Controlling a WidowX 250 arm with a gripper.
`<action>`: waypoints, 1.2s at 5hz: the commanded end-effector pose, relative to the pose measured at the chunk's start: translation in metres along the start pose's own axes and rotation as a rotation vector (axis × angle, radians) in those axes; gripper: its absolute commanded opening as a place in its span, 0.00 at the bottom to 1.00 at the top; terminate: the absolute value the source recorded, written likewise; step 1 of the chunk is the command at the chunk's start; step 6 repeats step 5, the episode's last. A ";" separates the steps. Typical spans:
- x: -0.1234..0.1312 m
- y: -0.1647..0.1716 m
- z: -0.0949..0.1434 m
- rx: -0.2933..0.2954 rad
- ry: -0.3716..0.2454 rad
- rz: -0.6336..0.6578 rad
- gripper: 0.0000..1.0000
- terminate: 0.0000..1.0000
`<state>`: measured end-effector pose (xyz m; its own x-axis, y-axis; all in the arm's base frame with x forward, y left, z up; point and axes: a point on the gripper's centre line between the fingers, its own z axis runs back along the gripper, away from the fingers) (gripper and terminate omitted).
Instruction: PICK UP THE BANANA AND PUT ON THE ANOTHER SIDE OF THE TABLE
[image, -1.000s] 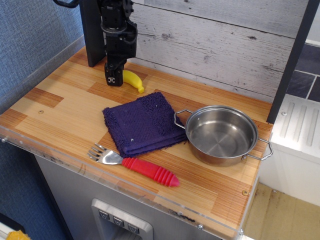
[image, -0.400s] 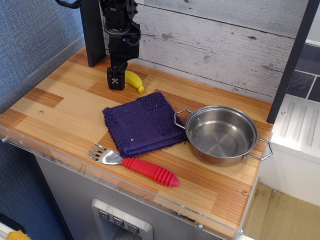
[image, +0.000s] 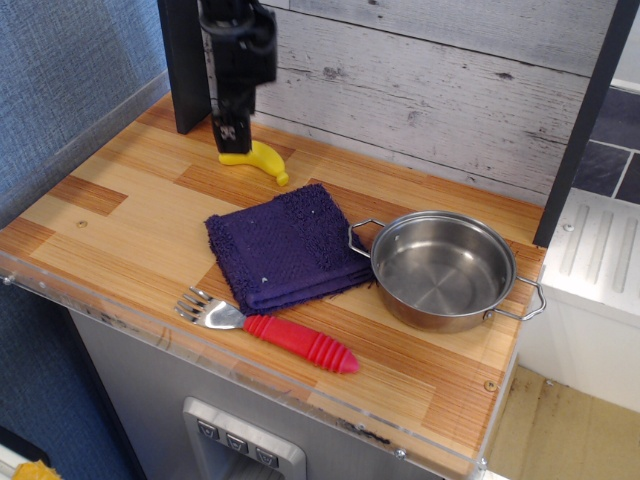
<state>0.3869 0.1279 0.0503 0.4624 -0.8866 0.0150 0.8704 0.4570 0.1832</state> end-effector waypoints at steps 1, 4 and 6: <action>-0.025 0.006 0.081 0.138 -0.097 0.008 1.00 0.00; -0.025 0.006 0.081 0.138 -0.097 0.008 1.00 0.00; -0.025 0.006 0.081 0.138 -0.097 0.008 1.00 1.00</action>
